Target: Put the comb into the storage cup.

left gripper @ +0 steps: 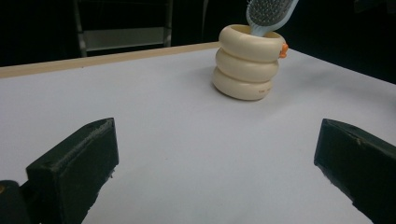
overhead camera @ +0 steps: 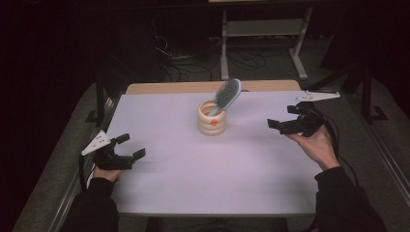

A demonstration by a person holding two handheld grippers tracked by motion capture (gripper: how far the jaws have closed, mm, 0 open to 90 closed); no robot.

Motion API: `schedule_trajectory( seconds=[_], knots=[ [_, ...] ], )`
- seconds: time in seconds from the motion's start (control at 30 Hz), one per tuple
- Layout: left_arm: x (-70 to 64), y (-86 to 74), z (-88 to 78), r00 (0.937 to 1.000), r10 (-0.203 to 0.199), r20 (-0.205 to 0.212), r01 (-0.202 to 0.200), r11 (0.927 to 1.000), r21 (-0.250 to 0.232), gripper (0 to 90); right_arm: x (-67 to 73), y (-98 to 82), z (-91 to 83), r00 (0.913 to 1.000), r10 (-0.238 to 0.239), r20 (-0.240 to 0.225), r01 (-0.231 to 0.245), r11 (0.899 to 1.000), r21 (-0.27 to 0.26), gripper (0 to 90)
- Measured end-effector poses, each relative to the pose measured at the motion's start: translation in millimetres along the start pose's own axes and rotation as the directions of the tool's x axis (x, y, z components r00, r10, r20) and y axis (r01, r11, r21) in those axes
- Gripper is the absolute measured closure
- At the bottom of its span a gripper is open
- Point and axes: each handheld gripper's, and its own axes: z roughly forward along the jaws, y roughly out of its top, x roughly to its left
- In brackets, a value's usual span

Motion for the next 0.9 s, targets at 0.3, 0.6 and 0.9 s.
schedule_trajectory(
  seconds=[0.3,0.6,0.9],
  knots=[
    [-0.5,-0.4,1.0,1.0000,0.003,0.008,-0.003,1.0000,0.005,0.0,1.7,-20.8,-9.3,0.9999,-0.004,0.010,0.004,1.000,-0.009,0.0],
    [0.7,-0.7,-0.1,1.0000,-0.003,0.001,0.003,1.0000,0.003,0.0,2.3,-50.3,-10.8,0.9998,0.008,0.015,-0.008,1.000,-0.003,0.0],
    [0.8,-1.7,1.3,1.0000,-0.006,-0.001,0.006,0.9998,0.019,0.0,3.7,-71.9,-16.2,0.9989,0.007,0.047,-0.006,1.000,-0.011,0.0]
  ],
)
